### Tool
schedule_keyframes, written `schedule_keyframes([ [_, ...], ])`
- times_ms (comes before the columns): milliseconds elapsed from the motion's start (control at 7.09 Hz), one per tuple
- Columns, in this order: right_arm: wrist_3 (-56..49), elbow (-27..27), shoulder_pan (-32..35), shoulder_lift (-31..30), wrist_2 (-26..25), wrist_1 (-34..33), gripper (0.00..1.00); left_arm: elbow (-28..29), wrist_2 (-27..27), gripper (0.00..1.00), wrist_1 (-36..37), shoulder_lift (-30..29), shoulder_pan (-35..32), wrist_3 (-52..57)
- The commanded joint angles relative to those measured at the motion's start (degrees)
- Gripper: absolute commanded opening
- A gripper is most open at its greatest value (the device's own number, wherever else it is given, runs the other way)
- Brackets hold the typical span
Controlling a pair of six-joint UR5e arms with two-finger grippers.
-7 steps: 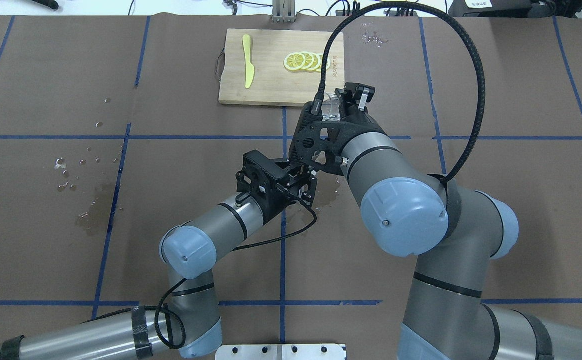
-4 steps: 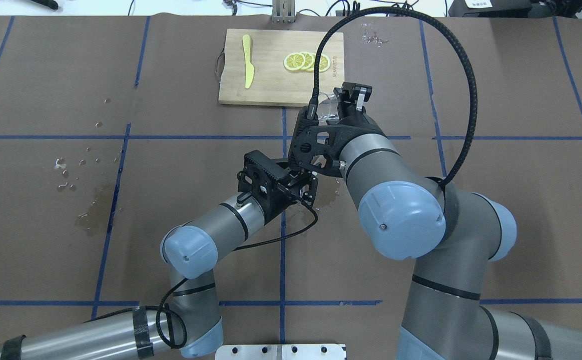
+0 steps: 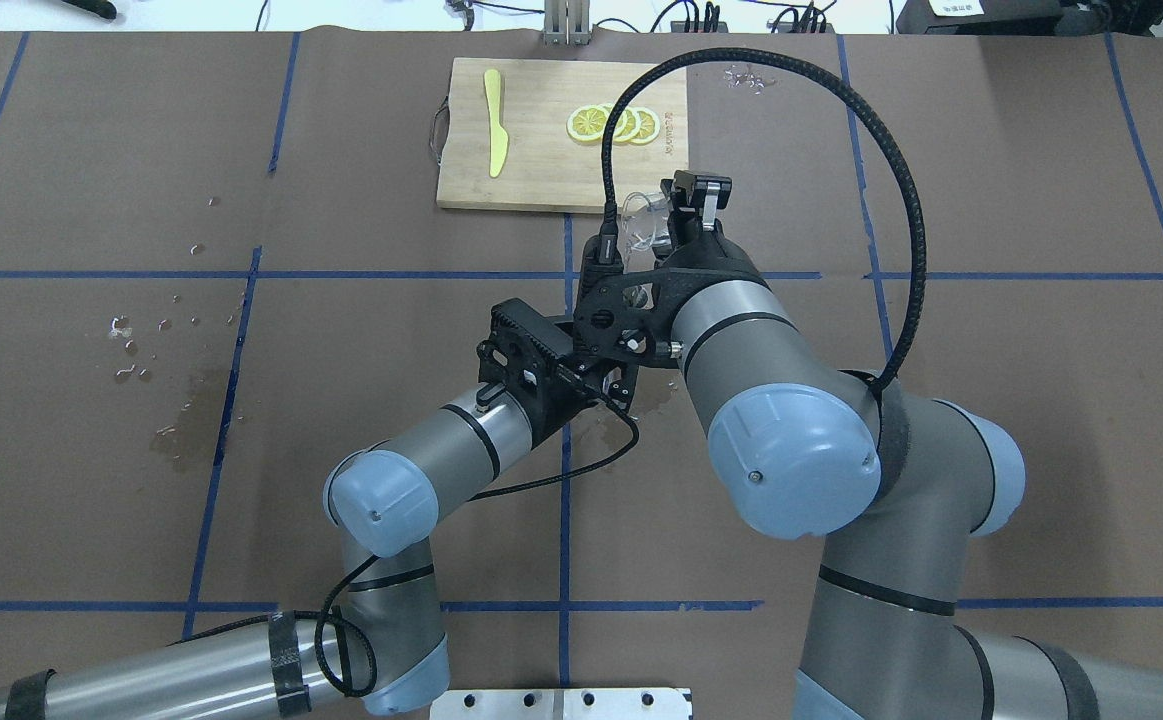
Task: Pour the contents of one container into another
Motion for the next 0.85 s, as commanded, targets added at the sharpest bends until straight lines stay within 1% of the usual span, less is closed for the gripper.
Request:
schedule_keyframes([
  [0,-3.45,0.2,-0.18,0.0,-1.97,-0.09,0.0,0.09,0.0,0.0,0.0,-0.01,-0.01,-0.06],
  [705,-8.64,0.11,-3.25,-0.09,-5.66,-0.18,0.0,0.26,0.0,0.0,0.0,-0.01,-0.1,-0.07],
])
